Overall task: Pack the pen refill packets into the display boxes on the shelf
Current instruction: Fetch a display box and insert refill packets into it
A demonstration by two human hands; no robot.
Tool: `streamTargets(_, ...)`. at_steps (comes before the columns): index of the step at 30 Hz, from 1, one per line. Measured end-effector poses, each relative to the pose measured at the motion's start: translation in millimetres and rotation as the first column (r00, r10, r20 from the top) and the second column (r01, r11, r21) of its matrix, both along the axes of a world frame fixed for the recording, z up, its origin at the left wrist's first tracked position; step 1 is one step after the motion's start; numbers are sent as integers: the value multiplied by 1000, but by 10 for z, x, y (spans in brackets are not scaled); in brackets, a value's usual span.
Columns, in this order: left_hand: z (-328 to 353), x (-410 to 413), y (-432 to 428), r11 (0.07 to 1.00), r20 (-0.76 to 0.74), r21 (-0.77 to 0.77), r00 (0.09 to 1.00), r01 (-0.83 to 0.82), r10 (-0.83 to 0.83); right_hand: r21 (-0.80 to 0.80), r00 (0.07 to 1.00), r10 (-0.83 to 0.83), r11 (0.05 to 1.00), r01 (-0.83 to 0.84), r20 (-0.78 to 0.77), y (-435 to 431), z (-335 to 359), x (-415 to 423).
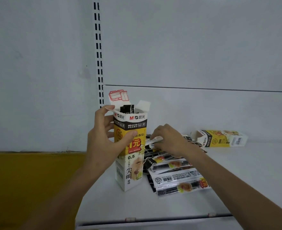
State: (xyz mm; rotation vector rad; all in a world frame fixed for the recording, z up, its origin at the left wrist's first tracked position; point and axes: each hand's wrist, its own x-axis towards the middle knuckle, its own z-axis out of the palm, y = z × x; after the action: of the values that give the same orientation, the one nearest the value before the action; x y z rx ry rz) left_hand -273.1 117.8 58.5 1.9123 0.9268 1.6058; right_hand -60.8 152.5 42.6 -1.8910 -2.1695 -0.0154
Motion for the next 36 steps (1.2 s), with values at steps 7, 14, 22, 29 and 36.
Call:
streamTargets(7, 12, -78, 19, 999, -25, 25, 999, -28, 29, 41, 994, 44, 998, -49, 101, -29, 97, 51)
streamTargets(14, 96, -185, 111, 951, -197, 275, 960, -141, 200, 150, 987, -118, 980, 133, -105, 138, 136, 285)
streamTargets(22, 191, -213, 101, 953, -345, 290, 919, -90, 192, -64, 984, -138, 989, 132, -111, 223, -34, 369)
streamTargets(29, 255, -228, 91, 961, -392, 275, 909, -31, 142, 124, 985, 9, 992, 12, -171, 176, 144, 323)
streamTargets(36, 450, -250, 39, 985, -449, 169, 886, -39, 112, 457, 860, 199, 888, 45, -470, -142, 756, 33)
